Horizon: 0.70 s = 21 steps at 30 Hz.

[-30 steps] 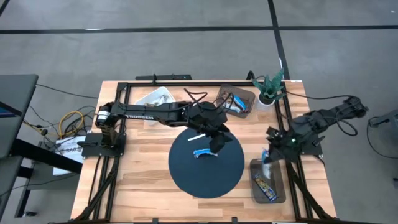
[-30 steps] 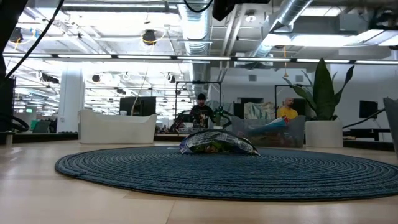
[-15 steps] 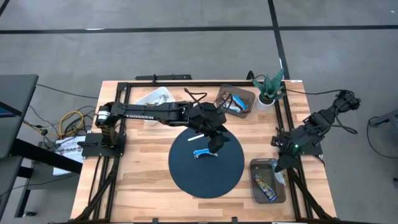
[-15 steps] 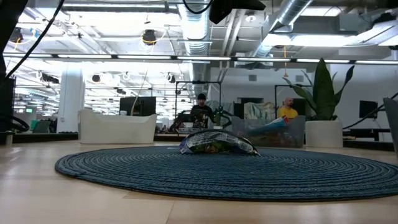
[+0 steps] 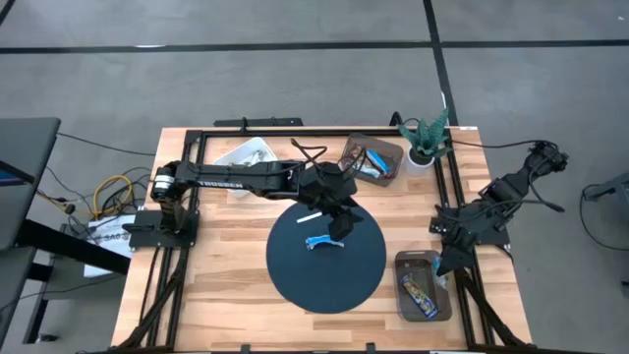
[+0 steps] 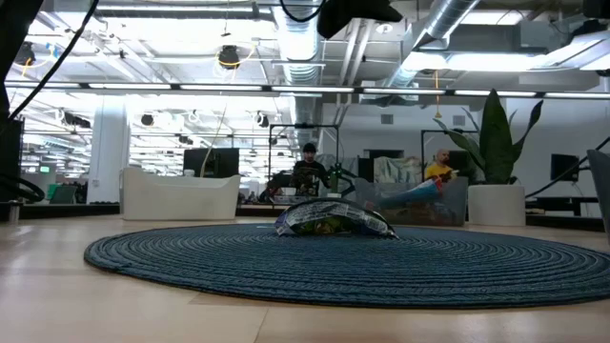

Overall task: Pick and place Granola Bars by type
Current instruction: Put the violet granola bar into the bottom black bin

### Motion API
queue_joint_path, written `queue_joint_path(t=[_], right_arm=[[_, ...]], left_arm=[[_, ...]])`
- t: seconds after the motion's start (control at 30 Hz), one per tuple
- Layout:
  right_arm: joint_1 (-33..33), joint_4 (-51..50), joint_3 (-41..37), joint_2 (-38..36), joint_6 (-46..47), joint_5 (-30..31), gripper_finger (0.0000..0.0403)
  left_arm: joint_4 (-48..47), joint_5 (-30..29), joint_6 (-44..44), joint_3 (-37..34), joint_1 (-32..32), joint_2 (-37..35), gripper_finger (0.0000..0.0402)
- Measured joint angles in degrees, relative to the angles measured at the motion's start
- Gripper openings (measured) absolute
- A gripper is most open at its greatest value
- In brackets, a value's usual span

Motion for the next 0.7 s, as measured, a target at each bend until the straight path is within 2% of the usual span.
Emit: queue_joint_path(t=[0.2, 0.47, 0.57, 0.7], right_arm=[[0.0, 0.2, 0.0, 0.3, -0.4, 0.0, 0.0233], [0.0, 1.5, 0.0, 0.3, -4.1, 1.3, 0.0239], [0.0, 5.1, 0.0, 0.3, -9.0, 6.9, 0.0239], [-0.1, 10.5, 0.0, -0.2, -19.0, 20.1, 0.024]], left_arm=[[-2.2, -1.4, 0.0, 0.0, 0.1, 0.0, 0.0211], [-2.6, -1.4, 0.0, 0.0, 0.3, 0.0, 0.0211], [-5.2, -1.4, 0.2, 0.0, 0.3, 0.0, 0.0211], [-11.8, -2.7, 1.4, 0.0, 0.3, 0.0, 0.0211]])
